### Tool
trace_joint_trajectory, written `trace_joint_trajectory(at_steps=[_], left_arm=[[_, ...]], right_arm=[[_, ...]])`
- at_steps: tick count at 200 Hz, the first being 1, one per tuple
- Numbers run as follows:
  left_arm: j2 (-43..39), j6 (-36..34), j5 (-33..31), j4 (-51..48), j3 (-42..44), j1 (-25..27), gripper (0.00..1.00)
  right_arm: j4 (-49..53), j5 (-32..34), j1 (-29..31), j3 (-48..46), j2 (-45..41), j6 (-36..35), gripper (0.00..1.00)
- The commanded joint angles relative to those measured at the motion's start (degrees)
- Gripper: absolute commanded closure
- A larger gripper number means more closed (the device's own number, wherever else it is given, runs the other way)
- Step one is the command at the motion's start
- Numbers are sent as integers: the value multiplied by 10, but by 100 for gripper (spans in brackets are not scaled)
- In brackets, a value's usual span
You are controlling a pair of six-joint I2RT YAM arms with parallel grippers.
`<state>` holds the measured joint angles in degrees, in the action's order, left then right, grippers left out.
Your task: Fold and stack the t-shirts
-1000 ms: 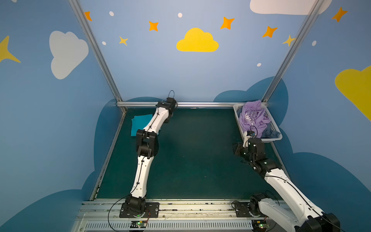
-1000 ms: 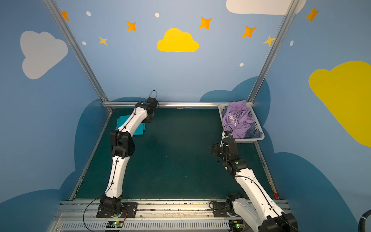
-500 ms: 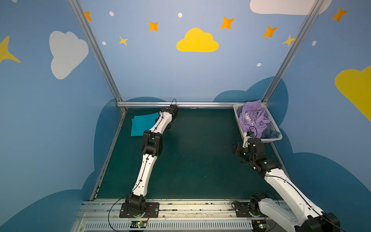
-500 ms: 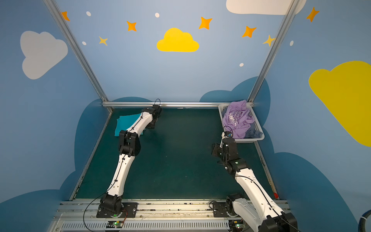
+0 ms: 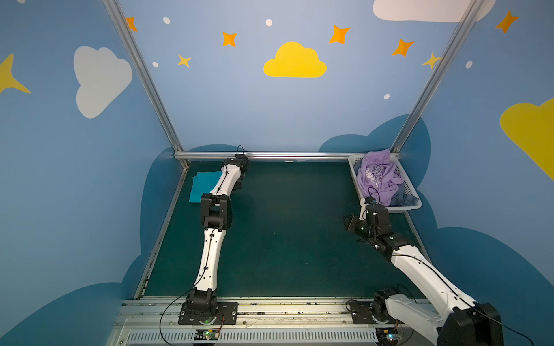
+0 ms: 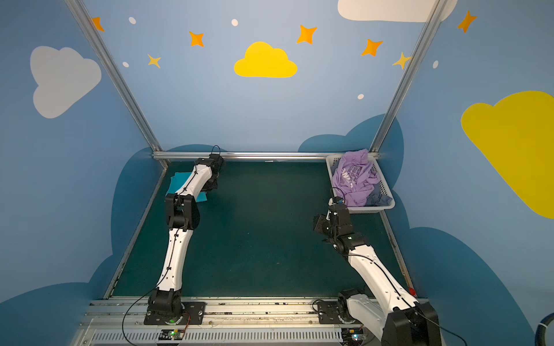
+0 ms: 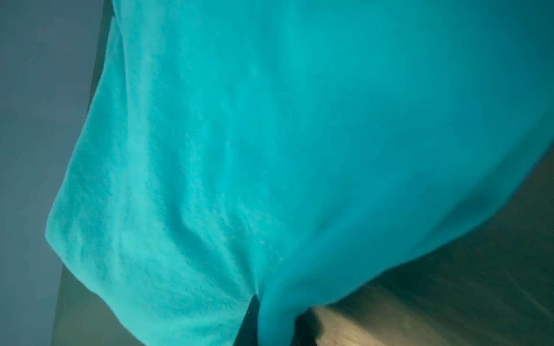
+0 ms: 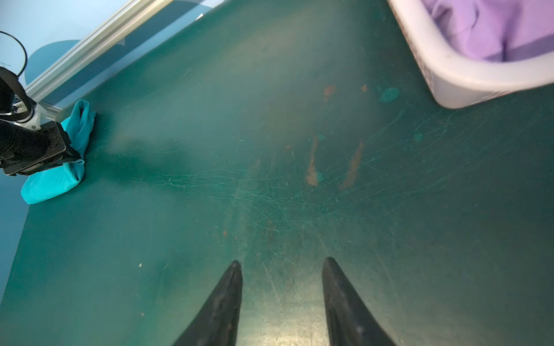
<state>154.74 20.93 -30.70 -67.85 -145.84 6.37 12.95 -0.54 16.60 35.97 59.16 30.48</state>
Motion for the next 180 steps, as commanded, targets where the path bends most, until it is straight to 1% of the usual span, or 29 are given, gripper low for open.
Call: trace_joint_trajectory(at_steps=[1, 5, 10, 17, 37, 53, 67, 80, 91, 97, 108, 119, 143, 180], left_arm=[[-13, -2, 9, -16, 10, 1, 79], [-14, -3, 12, -18, 10, 1, 75], [-15, -5, 16, -21, 10, 2, 66], [-18, -7, 25, -21, 15, 4, 60], [-36, -10, 25, -4, 52, 19, 54], [-49, -12, 27, 10, 83, 30, 54], [-52, -7, 32, 9, 95, 37, 59], [-52, -2, 35, 2, 98, 41, 61], [-54, 2, 34, 0, 105, 43, 65], [-56, 2, 34, 1, 110, 45, 69], [-60, 6, 35, 2, 121, 45, 80], [-64, 10, 36, 3, 130, 44, 88], [-68, 12, 32, 3, 139, 44, 92], [-68, 10, 20, -2, 145, 41, 96]], right_arm=[[3, -15, -2, 23, 8, 10, 55], [5, -15, -2, 24, 9, 11, 55], [4, -16, -2, 23, 10, 11, 55], [4, -17, -2, 23, 11, 12, 55], [4, -18, -1, 23, 11, 18, 56], [4, -20, -1, 24, 11, 23, 55], [3, -21, -1, 23, 10, 26, 56], [4, -21, 0, 23, 7, 27, 56], [4, -21, -1, 23, 5, 27, 55], [5, -20, -1, 23, 4, 27, 55], [6, -19, -1, 23, 1, 27, 55], [10, -17, -1, 23, -1, 27, 55], [15, -15, -1, 22, -3, 23, 55], [17, -12, -2, 19, -2, 22, 55]])
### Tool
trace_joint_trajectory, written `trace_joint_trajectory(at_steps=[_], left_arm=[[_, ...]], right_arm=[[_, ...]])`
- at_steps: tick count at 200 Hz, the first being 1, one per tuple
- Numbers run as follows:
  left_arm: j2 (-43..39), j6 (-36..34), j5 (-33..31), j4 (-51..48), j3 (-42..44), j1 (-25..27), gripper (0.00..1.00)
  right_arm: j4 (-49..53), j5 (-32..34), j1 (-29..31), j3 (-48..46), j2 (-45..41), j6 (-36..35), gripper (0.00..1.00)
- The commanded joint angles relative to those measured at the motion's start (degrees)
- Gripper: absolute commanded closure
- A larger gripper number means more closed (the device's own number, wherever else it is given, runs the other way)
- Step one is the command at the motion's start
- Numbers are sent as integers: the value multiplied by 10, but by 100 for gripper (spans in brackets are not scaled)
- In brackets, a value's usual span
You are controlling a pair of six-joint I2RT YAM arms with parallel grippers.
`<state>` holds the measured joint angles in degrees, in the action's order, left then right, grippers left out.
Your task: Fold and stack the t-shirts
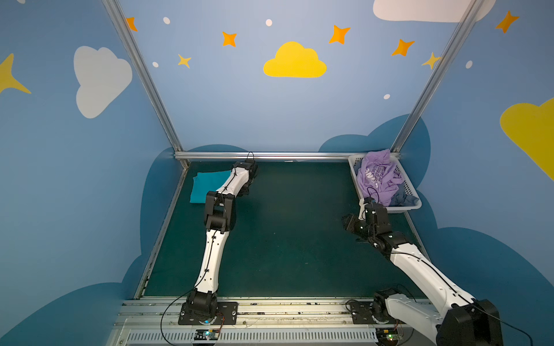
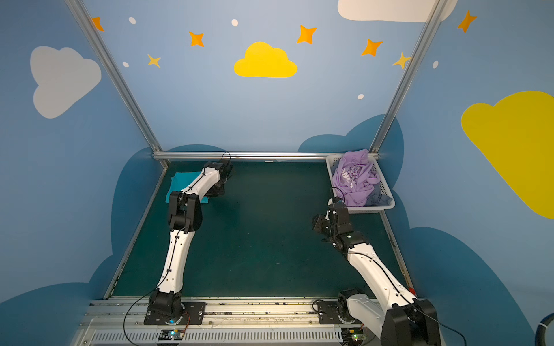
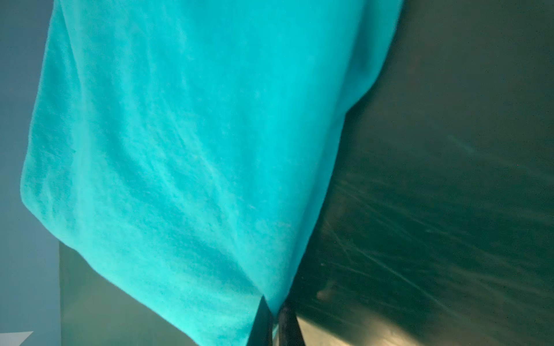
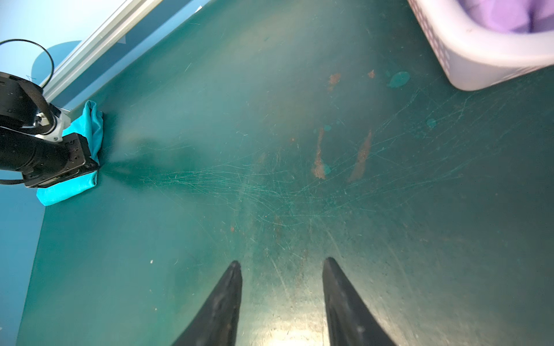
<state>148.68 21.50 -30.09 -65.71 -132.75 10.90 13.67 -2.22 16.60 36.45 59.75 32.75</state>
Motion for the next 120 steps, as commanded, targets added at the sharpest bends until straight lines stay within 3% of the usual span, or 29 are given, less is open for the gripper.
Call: trace_joint_trajectory(at_steps=[1, 19, 32, 57, 79, 120], left_arm=[[-8, 3, 14, -23, 14, -4, 96], [-8, 3, 20, -27, 13, -9, 94], [-13, 6, 21, -34, 12, -10, 80], [-64, 7, 52, -9, 48, -10, 63], [-124, 18, 91, 34, 94, -18, 54], [-173, 30, 103, 86, 143, -31, 51]], right_arm=[[10, 5, -2, 14, -8, -1, 55], [9, 4, -1, 13, -7, 0, 54], [9, 4, -2, 13, -7, -1, 54], [8, 6, -2, 13, -6, 0, 54], [7, 5, -2, 14, -2, 1, 54], [8, 4, -2, 16, 0, 2, 54]])
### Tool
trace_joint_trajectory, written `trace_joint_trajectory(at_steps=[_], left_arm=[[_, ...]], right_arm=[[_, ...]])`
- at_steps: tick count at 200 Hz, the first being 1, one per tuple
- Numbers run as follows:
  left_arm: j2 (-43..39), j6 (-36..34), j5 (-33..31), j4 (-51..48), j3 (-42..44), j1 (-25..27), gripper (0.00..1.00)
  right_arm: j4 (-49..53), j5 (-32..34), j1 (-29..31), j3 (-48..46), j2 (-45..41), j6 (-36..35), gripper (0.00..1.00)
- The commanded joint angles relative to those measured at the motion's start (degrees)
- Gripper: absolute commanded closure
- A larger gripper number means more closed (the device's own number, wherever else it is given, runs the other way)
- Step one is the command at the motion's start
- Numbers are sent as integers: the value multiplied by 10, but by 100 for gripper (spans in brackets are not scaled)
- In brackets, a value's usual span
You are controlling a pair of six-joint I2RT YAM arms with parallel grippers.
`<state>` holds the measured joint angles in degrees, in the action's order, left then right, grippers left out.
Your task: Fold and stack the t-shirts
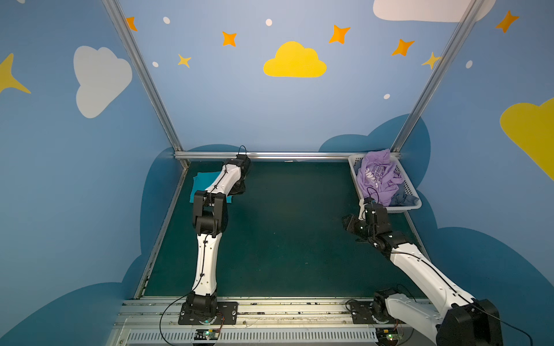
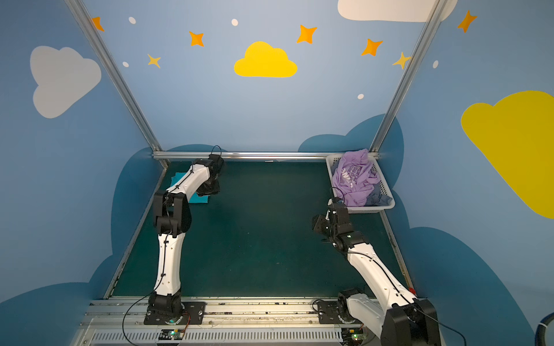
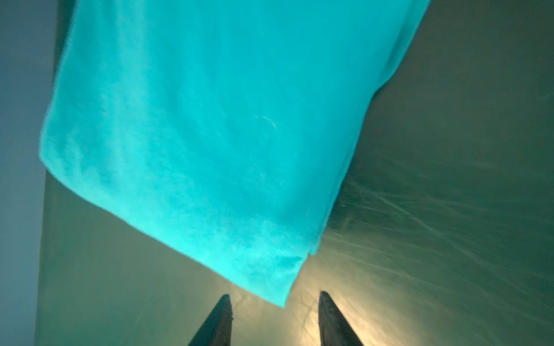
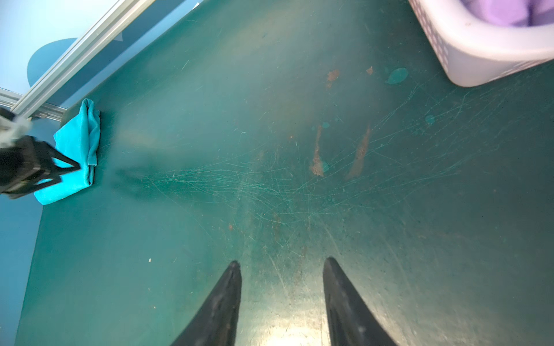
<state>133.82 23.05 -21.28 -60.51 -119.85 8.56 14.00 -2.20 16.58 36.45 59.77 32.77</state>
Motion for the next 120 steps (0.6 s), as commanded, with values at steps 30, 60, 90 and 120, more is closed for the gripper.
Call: trace_joint_trajectory(at_steps=[30, 60, 90, 120], left_arm=[[-21, 21, 33, 60, 33, -24, 43], [16, 24, 50, 68, 7, -35, 43], [64, 18, 54, 61, -43, -37, 51], [113, 34, 75, 35, -94, -52, 58]], right_arm=[[7, 3, -1, 19, 5, 0, 54], [7, -2, -1, 19, 14, 1, 54], [7, -3, -1, 36, 25, 2, 54], [5, -9, -2, 40, 36, 4, 54]])
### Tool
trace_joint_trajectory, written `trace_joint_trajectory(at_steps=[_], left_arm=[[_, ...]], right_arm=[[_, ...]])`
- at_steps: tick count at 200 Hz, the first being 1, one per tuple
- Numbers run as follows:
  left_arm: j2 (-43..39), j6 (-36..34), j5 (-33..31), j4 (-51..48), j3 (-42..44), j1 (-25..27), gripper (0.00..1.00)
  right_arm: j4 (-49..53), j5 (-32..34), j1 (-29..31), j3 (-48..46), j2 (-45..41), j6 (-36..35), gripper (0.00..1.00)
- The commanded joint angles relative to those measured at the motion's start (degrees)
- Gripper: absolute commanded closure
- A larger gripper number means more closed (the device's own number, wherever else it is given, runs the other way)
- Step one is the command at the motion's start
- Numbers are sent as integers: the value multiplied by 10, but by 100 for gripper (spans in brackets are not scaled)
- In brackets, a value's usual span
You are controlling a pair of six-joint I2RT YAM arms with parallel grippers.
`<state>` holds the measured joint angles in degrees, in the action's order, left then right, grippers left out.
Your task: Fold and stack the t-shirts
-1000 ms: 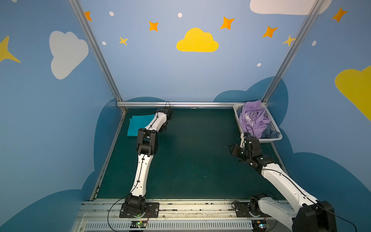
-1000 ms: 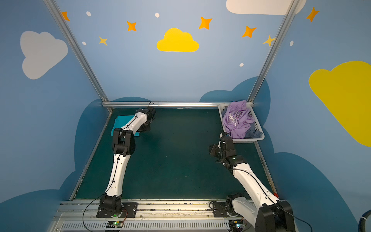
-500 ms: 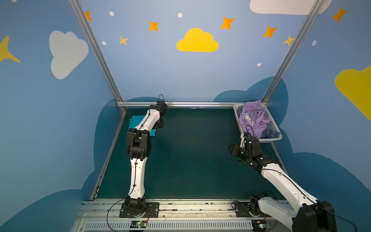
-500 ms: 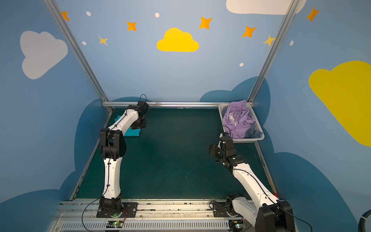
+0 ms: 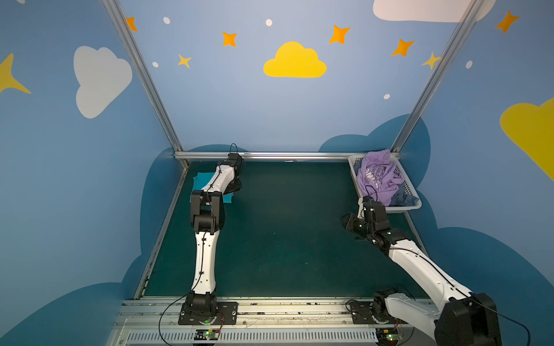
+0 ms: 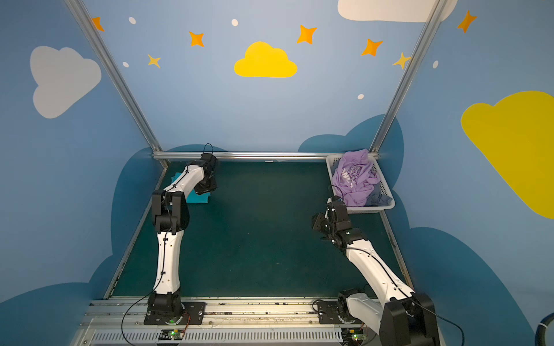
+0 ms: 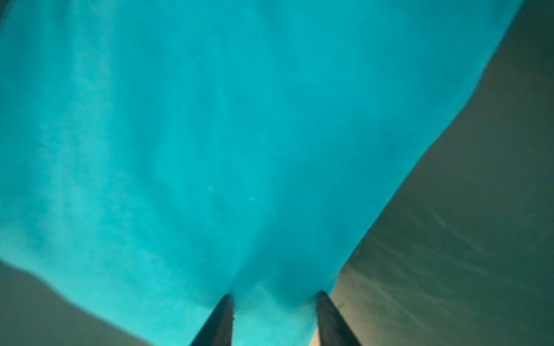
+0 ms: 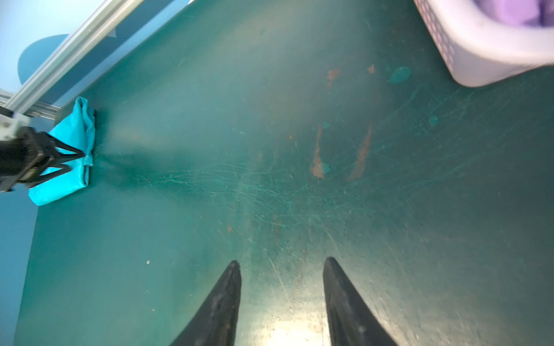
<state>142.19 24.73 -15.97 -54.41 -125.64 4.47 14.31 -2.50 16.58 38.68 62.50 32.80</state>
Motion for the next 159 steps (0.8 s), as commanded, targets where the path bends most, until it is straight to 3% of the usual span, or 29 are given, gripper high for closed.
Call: trace_joint_trajectory(at_steps=[1, 49, 73, 116, 159], left_arm=[[30, 19, 23, -26, -37, -12, 58], [63, 33, 67, -38, -96, -42, 57], [96, 19, 36, -81, -166, -51, 63], [129, -2, 5, -120, -216, -85, 63], [130, -33, 87, -106, -204, -93, 61]], right_arm=[[2, -6, -2, 18, 9, 5, 54], [-1, -14, -1, 27, 33, 12, 55], [2, -17, -1, 32, 43, 16, 55], [16, -24, 0, 46, 65, 24, 56], [52, -39, -1, 79, 98, 35, 56]])
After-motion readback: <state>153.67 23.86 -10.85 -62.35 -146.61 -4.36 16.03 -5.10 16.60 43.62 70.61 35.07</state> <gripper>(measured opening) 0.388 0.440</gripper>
